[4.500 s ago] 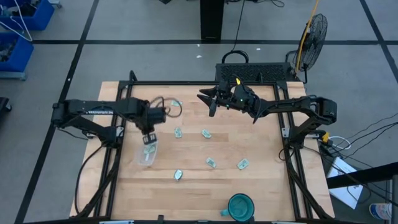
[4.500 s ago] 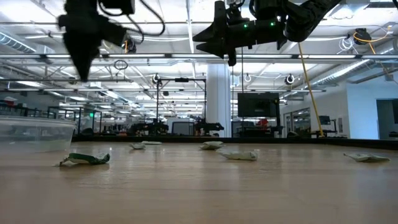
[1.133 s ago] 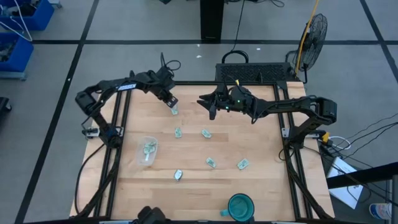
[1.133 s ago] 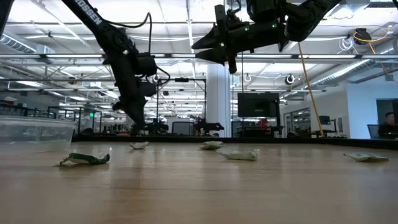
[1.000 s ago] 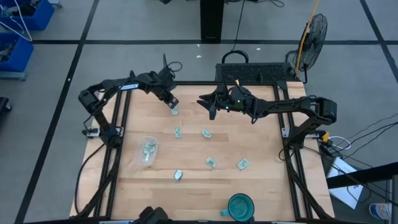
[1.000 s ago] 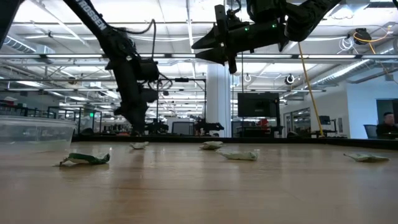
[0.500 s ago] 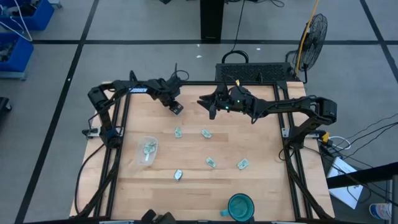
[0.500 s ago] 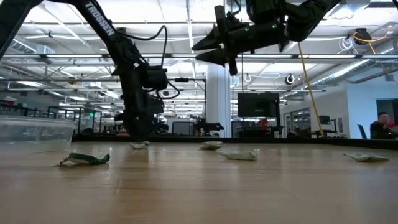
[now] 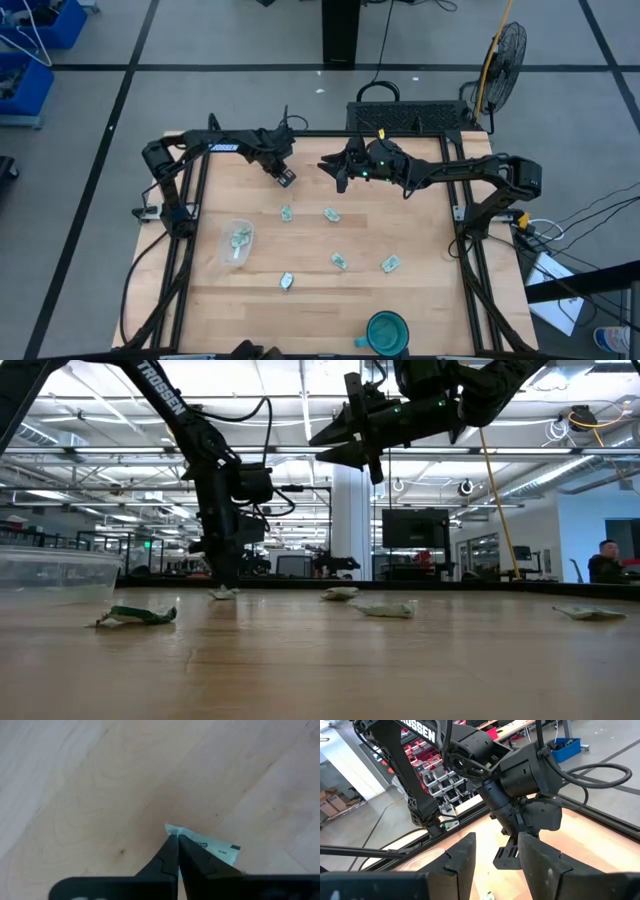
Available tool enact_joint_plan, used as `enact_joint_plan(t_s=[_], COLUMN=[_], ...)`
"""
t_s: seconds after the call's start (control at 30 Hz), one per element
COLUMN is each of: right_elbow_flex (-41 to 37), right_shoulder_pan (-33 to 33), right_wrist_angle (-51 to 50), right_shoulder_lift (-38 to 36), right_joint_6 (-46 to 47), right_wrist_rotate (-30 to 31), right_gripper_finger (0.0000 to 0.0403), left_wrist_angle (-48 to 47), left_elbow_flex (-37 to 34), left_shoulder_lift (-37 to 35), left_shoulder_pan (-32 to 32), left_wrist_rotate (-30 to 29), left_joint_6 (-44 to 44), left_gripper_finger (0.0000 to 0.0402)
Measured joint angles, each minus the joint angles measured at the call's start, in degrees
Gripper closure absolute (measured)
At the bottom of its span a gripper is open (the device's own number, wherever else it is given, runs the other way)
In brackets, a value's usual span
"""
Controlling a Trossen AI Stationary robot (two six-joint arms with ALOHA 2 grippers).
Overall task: Pick and place Stevia / Truvia into bins
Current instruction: Put the light green stevia packet into the transparent bin
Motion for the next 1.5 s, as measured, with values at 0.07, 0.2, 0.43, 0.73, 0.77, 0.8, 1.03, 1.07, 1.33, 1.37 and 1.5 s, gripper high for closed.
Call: enact_joint_plan(t_s=[0.07,0.2,0.43,0.73,0.77,0.8,1.03,1.07,1.33,1.37,1.5], right_elbow_flex=[0.0,0.0,0.0,0.0,0.0,0.0,0.0,0.0,0.0,0.0,0.0], right_shoulder_pan=[0.0,0.0,0.0,0.0,0.0,0.0,-0.6,-0.7,-1.7,-1.8,-2.1], right_wrist_angle=[0.0,-0.1,-0.7,-0.7,-0.7,-0.7,-0.8,-0.9,-1.6,-1.9,-2.1], right_shoulder_lift=[0.0,0.0,0.0,0.0,0.0,0.0,0.0,0.0,0.0,0.0,0.0], right_joint_6=[0.0,-0.2,-0.7,-5.2,-5.8,-6.1,-6.5,-6.5,-7.1,-7.4,-7.4], right_wrist_rotate=[0.0,0.0,0.0,0.0,0.0,0.0,0.1,0.1,0.1,0.1,0.1], right_gripper_finger=[0.0263,0.0263,0.0263,0.0263,0.0263,0.0263,0.0263,0.0263,0.0263,0.0263,0.0263], left_wrist_angle=[-1.6,-9.5,-31.0,-43.7,-43.5,-43.1,-33.1,-30.9,-25.8,-25.8,-25.9], left_elbow_flex=[-0.2,-0.4,-0.2,-2.4,-3.7,-5.0,-15.9,-16.9,-20.9,-21.2,-21.3], left_shoulder_lift=[-1.0,-5.8,-22.1,-36.2,-36.9,-37.2,-36.2,-36.2,-35.5,-35.3,-34.7], left_shoulder_pan=[0.1,-0.5,-7.4,-24.9,-26.8,-28.6,-39.1,-40.2,-44.6,-45.2,-46.3], left_wrist_rotate=[0.5,4.0,7.1,6.7,6.8,7.0,9.1,9.1,8.0,6.9,4.3], left_joint_6=[-0.1,-0.7,-4.6,-20.3,-23.2,-25.9,-43.4,-47.0,-66.0,-66.5,-67.3], left_gripper_finger=[0.0395,0.0397,0.0399,0.0399,0.04,0.04,0.04,0.04,0.0388,0.0389,0.0396])
